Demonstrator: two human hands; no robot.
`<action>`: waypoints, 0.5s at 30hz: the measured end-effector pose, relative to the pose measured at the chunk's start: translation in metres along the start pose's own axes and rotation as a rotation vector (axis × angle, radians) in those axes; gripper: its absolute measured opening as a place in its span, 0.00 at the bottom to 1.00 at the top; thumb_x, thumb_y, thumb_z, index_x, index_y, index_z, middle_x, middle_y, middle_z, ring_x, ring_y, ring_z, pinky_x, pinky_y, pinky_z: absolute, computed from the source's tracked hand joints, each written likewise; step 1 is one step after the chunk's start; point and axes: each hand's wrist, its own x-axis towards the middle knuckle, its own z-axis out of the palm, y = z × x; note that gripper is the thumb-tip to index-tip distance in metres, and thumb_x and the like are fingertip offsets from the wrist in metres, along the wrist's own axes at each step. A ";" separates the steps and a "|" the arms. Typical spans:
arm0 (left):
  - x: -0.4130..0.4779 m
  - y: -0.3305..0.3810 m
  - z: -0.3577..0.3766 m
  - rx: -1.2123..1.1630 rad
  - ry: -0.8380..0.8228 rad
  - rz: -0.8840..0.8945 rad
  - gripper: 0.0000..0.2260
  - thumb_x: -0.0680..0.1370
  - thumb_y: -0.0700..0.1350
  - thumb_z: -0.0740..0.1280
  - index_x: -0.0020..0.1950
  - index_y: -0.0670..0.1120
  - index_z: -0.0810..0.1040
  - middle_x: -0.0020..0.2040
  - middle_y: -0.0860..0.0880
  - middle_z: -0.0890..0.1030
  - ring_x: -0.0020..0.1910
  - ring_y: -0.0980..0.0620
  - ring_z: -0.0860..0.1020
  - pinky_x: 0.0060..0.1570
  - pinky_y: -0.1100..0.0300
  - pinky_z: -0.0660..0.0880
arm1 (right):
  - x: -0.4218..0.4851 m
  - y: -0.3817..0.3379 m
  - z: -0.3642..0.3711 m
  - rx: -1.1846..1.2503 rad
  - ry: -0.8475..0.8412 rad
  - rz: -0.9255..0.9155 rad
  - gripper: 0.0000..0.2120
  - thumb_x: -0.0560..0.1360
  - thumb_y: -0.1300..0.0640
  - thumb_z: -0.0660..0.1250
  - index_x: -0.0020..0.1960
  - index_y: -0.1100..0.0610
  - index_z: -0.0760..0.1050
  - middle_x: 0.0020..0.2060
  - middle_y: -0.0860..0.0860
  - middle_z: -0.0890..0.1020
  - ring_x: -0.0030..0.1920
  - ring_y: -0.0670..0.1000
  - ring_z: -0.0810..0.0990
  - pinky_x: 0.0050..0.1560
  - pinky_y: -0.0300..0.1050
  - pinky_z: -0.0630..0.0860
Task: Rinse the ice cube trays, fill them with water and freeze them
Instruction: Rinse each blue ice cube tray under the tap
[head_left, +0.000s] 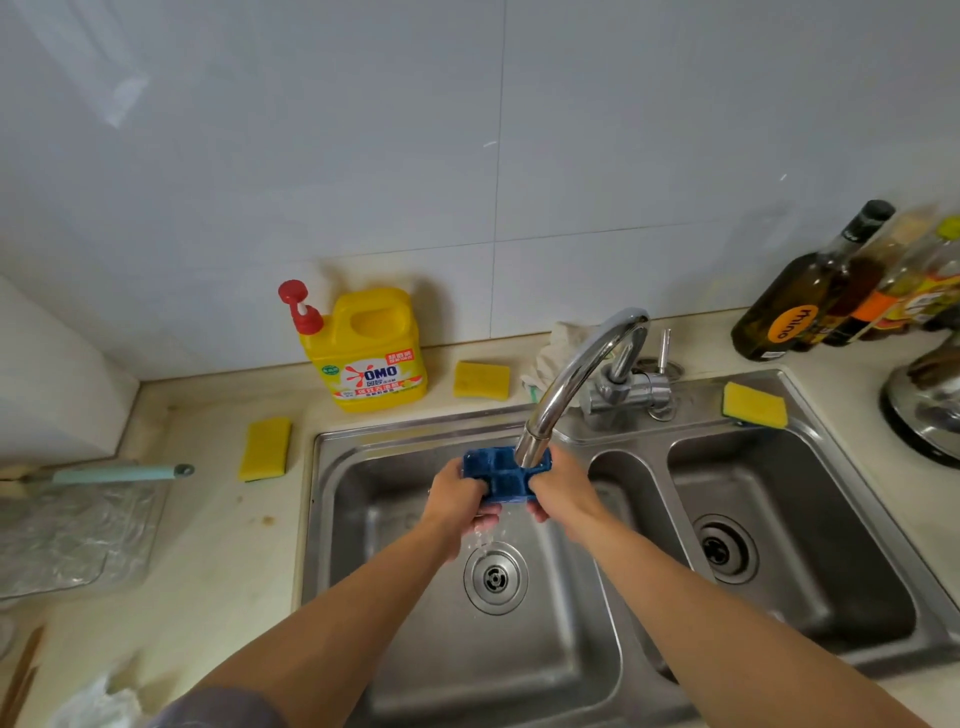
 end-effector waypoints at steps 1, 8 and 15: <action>0.000 0.002 -0.002 0.002 -0.006 0.012 0.18 0.76 0.29 0.54 0.60 0.42 0.76 0.34 0.45 0.80 0.26 0.52 0.72 0.30 0.57 0.73 | 0.001 -0.001 0.002 0.032 0.008 0.014 0.11 0.79 0.65 0.56 0.51 0.57 0.77 0.35 0.58 0.80 0.25 0.50 0.74 0.26 0.44 0.71; 0.002 0.002 -0.009 0.034 0.013 0.023 0.17 0.79 0.30 0.57 0.60 0.47 0.76 0.48 0.41 0.86 0.38 0.47 0.83 0.39 0.54 0.82 | 0.003 -0.005 0.011 -0.065 0.026 -0.014 0.13 0.75 0.67 0.57 0.53 0.57 0.76 0.39 0.58 0.82 0.29 0.51 0.76 0.25 0.42 0.71; 0.001 -0.002 0.002 -0.180 -0.014 -0.012 0.11 0.82 0.39 0.63 0.63 0.48 0.73 0.55 0.42 0.84 0.53 0.43 0.84 0.52 0.49 0.82 | 0.006 -0.002 0.004 0.081 0.105 0.038 0.12 0.78 0.68 0.58 0.53 0.52 0.72 0.44 0.59 0.83 0.29 0.51 0.77 0.29 0.45 0.76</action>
